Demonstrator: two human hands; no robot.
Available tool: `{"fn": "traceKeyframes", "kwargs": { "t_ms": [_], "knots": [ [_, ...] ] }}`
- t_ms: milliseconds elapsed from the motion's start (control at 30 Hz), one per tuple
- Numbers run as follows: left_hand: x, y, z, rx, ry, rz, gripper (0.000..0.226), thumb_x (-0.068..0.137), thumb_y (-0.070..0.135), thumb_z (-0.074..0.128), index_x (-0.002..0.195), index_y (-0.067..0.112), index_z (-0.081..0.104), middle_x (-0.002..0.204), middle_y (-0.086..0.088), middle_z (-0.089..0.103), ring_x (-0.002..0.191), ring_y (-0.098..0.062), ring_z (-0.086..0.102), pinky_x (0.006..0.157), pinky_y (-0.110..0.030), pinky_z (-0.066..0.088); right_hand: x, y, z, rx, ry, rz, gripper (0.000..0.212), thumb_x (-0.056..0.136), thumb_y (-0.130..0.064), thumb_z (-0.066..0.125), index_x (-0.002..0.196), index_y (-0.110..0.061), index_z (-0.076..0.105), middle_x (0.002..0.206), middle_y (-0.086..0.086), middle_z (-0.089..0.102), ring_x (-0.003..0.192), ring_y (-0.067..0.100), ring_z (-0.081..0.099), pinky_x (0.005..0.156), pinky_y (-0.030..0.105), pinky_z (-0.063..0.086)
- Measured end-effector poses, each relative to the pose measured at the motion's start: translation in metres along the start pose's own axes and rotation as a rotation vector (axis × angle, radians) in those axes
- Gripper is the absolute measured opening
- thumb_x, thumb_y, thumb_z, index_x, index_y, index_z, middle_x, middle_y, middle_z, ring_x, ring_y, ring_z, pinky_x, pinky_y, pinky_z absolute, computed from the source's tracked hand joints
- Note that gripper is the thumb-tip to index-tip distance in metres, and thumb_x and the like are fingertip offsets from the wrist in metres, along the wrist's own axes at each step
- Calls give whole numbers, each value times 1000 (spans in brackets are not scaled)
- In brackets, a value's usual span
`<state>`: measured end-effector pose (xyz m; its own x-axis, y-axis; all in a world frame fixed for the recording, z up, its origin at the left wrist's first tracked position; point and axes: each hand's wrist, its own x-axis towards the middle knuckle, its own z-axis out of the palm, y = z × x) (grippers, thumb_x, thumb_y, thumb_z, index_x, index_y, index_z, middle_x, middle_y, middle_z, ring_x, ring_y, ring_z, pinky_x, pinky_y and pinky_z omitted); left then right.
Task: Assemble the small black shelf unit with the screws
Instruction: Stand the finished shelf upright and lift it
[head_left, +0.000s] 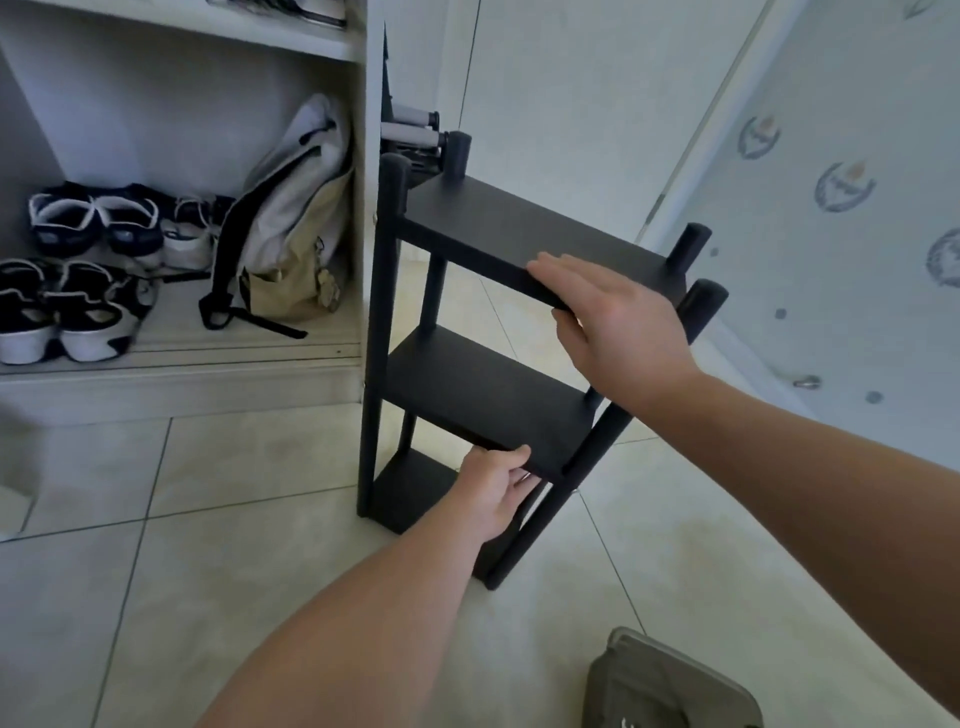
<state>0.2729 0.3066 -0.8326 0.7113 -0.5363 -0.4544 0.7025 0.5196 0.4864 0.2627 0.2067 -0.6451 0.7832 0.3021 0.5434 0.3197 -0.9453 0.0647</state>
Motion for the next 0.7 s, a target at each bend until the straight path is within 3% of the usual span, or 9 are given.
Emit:
{"fn": "traceKeyframes", "kwargs": {
  "t_ms": [200,367,467,533,633,700],
  "knots": [
    [-10,2,-15,120,31,-44,31,97,-1,59,128,-1,58,121,-12,72,114,-24,68,107,-41,49,-14,-18,2,1,58,-69,48,81,21,62,124,1,69,128,14,69,117,40,66,87,51,60],
    [-20,6,-20,229,129,-42,20,97,7,64,115,-1,61,108,-11,71,103,-22,72,86,-34,59,-15,-23,3,-21,76,-37,52,78,24,62,125,1,68,128,14,69,117,40,66,92,51,58],
    [-26,14,-21,333,157,-65,23,98,12,63,117,0,60,112,-11,71,101,-21,72,81,-34,60,-16,-23,0,-55,23,-51,55,78,18,67,131,1,64,134,16,65,121,40,64,102,49,51],
    [-39,22,-20,581,204,-110,23,99,19,60,117,5,60,110,-7,69,96,-19,71,76,-33,59,-19,-25,-5,-57,-167,21,62,91,-1,66,149,-6,46,155,12,45,143,36,44,118,49,32],
    [-68,34,-23,1229,246,-8,21,96,33,56,109,16,55,104,-4,62,86,-19,61,75,-32,46,-33,-35,-14,-149,-324,123,73,101,-31,56,162,-20,18,169,3,15,156,27,12,125,50,10],
    [-92,39,-31,1476,225,86,43,95,41,56,133,21,50,127,-3,58,106,-21,58,84,-31,43,-47,-51,-21,-181,-348,172,74,101,-39,53,162,-24,15,170,2,10,157,27,5,124,55,5]
  ]
}}
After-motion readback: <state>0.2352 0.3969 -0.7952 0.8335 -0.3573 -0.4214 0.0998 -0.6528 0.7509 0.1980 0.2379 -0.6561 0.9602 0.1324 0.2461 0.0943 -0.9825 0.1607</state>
